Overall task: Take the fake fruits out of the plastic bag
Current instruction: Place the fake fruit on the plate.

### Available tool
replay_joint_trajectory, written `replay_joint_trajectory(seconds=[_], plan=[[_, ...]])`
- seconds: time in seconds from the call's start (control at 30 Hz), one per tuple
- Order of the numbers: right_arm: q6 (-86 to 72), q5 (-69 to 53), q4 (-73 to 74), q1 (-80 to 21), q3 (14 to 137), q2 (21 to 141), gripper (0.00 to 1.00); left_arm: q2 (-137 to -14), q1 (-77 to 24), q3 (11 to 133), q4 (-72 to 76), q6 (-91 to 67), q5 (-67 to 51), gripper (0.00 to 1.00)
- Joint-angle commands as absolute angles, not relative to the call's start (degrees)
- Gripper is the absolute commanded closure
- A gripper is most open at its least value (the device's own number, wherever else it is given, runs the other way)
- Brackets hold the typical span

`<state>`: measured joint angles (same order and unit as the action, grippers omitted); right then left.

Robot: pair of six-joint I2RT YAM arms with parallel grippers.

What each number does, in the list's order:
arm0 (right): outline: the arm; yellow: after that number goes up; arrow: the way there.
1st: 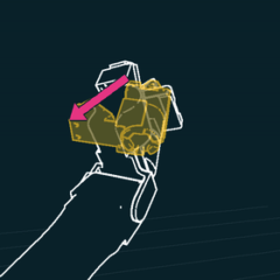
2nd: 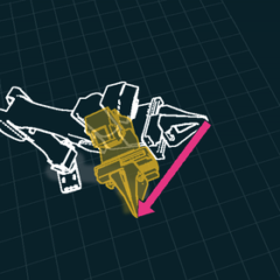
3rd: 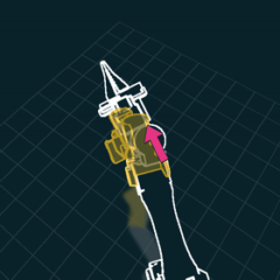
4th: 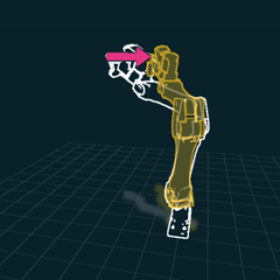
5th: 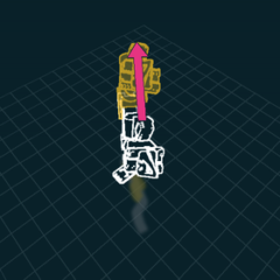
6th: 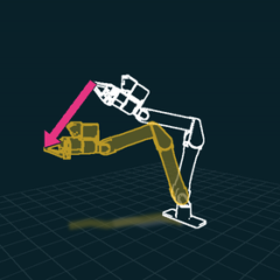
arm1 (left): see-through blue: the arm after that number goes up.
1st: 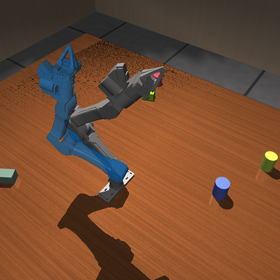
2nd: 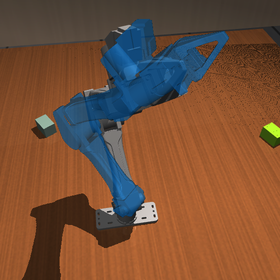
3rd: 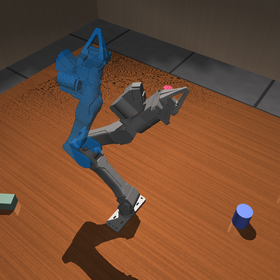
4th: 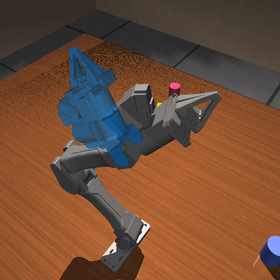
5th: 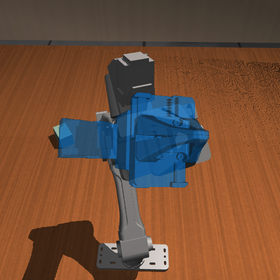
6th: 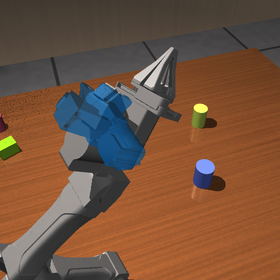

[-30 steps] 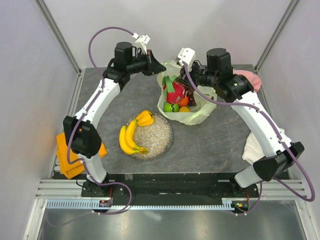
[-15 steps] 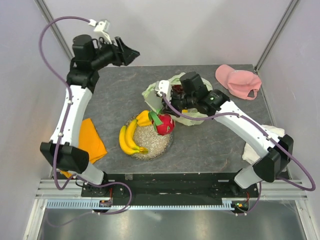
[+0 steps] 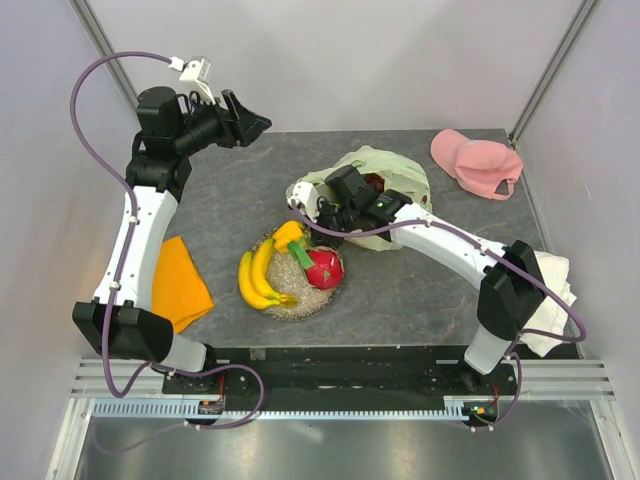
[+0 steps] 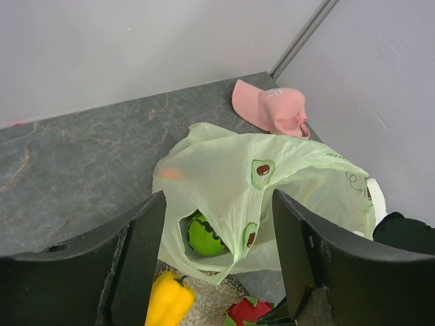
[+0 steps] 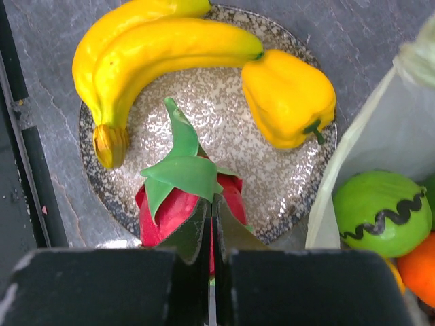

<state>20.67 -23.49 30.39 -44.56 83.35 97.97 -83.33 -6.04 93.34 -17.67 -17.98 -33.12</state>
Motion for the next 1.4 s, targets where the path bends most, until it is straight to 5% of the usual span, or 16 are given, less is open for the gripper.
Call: replay_joint_trajectory(seconds=[0.0,1.37], plan=[[19.25,-22.94,28.56,-47.54,87.18,102.3,1.0,-80.33,-5.45,92.11,-16.17,-17.93,-34.01,0.3],[9.76,-26.1,23.03,-52.38,103.89,114.61,0.96,-82.44,-4.92,89.82,-13.36,-21.44,-36.56,0.31]])
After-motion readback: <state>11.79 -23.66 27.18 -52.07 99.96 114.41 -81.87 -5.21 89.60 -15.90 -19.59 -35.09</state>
